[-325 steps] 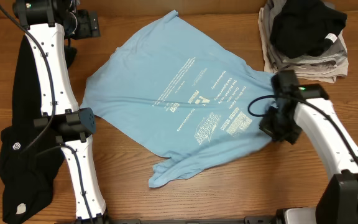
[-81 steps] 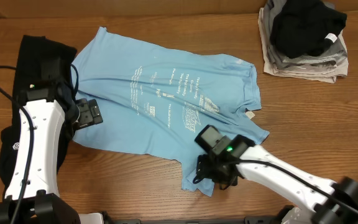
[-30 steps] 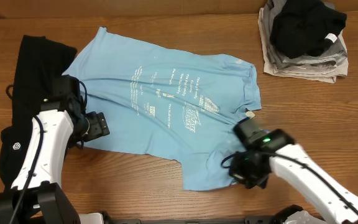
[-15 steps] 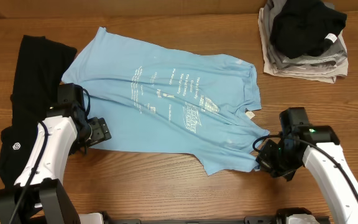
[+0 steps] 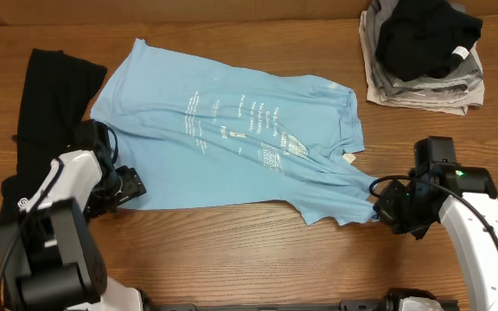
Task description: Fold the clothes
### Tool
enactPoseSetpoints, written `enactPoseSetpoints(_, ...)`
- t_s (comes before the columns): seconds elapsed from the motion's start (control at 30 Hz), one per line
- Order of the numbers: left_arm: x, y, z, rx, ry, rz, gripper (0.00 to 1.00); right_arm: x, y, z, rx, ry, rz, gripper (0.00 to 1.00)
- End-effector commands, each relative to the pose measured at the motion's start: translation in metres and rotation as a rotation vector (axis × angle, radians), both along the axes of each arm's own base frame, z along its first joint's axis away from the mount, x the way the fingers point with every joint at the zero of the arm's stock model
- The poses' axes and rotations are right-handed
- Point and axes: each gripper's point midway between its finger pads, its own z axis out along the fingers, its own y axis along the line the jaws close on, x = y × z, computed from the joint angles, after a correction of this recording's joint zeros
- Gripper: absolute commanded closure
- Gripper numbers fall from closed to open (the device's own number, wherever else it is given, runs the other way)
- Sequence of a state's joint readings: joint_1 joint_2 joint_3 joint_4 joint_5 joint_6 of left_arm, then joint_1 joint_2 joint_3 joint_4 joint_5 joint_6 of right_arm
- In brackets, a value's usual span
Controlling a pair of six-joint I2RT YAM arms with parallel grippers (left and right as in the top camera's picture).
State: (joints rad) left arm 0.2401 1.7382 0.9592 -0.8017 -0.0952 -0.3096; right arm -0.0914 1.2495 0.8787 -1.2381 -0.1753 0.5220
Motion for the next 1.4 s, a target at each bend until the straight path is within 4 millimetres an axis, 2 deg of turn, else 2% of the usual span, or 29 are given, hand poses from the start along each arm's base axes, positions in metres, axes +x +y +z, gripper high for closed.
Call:
enactPoseSetpoints(0.0, -0.003, -0.004, -0.019, -0.033, 0.030, 0.016, 0.22, 0.008, -0.005, 0.010, -0.022, -0.046, 0.009, 0.96)
enactPoseSetpoints(0.07, -0.002, -0.006, -0.022, -0.046, 0.034, 0.016, 0.23, 0.007, -0.005, 0.010, -0.022, -0.043, 0.009, 0.96)
enactPoseSetpoints(0.1, -0.003, -0.006, -0.023, -0.047, 0.039, 0.016, 0.34, 0.006, -0.005, 0.010, -0.022, -0.040, 0.009, 0.96)
enactPoseSetpoints(0.13, -0.003, -0.006, -0.023, -0.046, 0.041, 0.013, 0.49, 0.006, -0.005, 0.010, -0.022, -0.039, 0.009, 0.96)
enactPoseSetpoints(0.17, -0.003, -0.006, -0.023, -0.047, 0.041, 0.005, 0.74, 0.006, -0.005, 0.010, -0.022, -0.039, 0.009, 0.96)
enactPoseSetpoints(0.2, -0.003, -0.006, -0.023, -0.046, 0.042, 0.004, 0.91, 0.006, -0.005, 0.010, -0.022, -0.039, 0.009, 0.96)
enactPoseSetpoints(0.23, -0.003, -0.006, -0.023, -0.045, 0.042, 0.004, 0.96, 0.006, -0.005, 0.010, -0.022, -0.039, 0.009, 0.96)
enactPoseSetpoints(0.33, -0.004, -0.007, -0.014, -0.056, 0.070, -0.024, 0.96, 0.006, -0.005, 0.014, -0.022, -0.036, 0.009, 0.96)
enactPoseSetpoints(0.47, 0.002, 0.011, 0.051, 0.009, 0.178, -0.078, 0.96, 0.012, -0.006, 0.043, -0.025, -0.060, 0.015, 0.96)
enactPoseSetpoints(0.63, 0.031, 0.021, 0.140, 0.042, 0.109, -0.093, 0.96, 0.017, -0.006, 0.075, -0.028, -0.094, 0.016, 0.96)
enactPoseSetpoints(0.7, 0.038, 0.022, 0.171, 0.054, 0.069, -0.110, 0.96, 0.014, -0.006, 0.079, -0.027, -0.085, 0.016, 0.96)
enactPoseSetpoints(0.83, 0.035, 0.021, 0.211, 0.061, 0.046, -0.137, 0.96, 0.004, -0.005, 0.079, -0.023, -0.046, 0.020, 0.96)
enactPoseSetpoints(0.97, 0.036, 0.017, 0.218, 0.041, 0.010, -0.155, 0.96, -0.003, -0.004, 0.078, -0.020, -0.017, 0.025, 0.96)
enactPoseSetpoints(1.03, 0.035, 0.018, 0.216, 0.047, 0.021, -0.156, 0.96, 0.001, -0.003, 0.079, -0.011, -0.040, 0.045, 0.96)
enactPoseSetpoints(1.2, 0.044, 0.022, 0.199, 0.059, 0.017, -0.155, 0.96, 0.043, 0.005, 0.081, 0.028, -0.202, 0.111, 0.96)
enactPoseSetpoints(1.37, 0.063, 0.026, 0.181, 0.078, -0.039, -0.152, 0.96, 0.073, 0.013, 0.075, 0.018, -0.268, 0.174, 0.96)
